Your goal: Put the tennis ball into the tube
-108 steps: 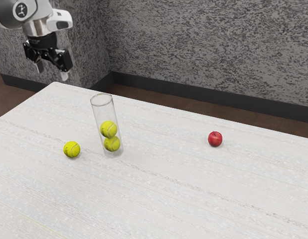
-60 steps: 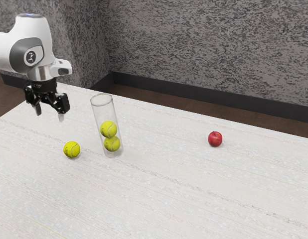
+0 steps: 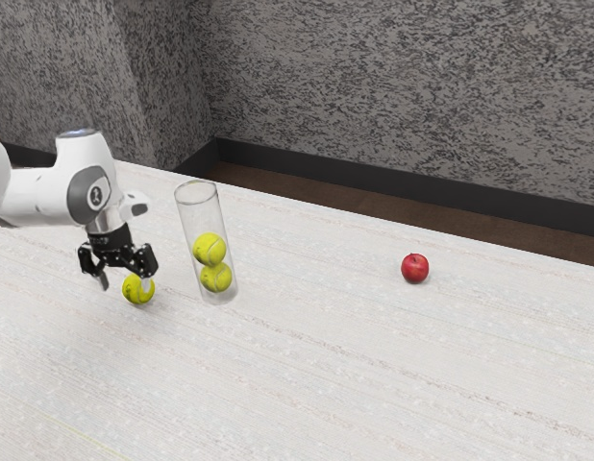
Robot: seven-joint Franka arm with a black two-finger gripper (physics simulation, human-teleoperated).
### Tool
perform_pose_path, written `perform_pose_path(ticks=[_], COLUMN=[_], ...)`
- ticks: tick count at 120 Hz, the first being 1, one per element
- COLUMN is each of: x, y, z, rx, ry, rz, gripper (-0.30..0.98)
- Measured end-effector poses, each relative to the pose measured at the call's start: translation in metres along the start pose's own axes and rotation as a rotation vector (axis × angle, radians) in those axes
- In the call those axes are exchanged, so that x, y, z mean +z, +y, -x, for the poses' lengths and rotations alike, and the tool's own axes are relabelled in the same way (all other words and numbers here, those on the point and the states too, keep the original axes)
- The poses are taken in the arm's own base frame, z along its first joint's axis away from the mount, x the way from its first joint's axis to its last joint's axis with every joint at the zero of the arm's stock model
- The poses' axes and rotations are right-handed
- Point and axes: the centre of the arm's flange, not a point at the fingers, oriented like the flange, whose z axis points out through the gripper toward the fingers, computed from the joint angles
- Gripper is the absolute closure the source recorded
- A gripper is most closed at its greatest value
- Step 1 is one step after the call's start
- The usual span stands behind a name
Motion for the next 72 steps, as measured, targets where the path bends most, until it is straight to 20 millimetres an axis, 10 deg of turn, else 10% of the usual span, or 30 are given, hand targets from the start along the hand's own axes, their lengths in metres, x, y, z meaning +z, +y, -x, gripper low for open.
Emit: perform_pose_path(ticks=[72], x=[0.036], y=[-0.023], z=[-0.055], rx=[0.056], ry=[0.06], rz=[0.034], gripper=[0.0])
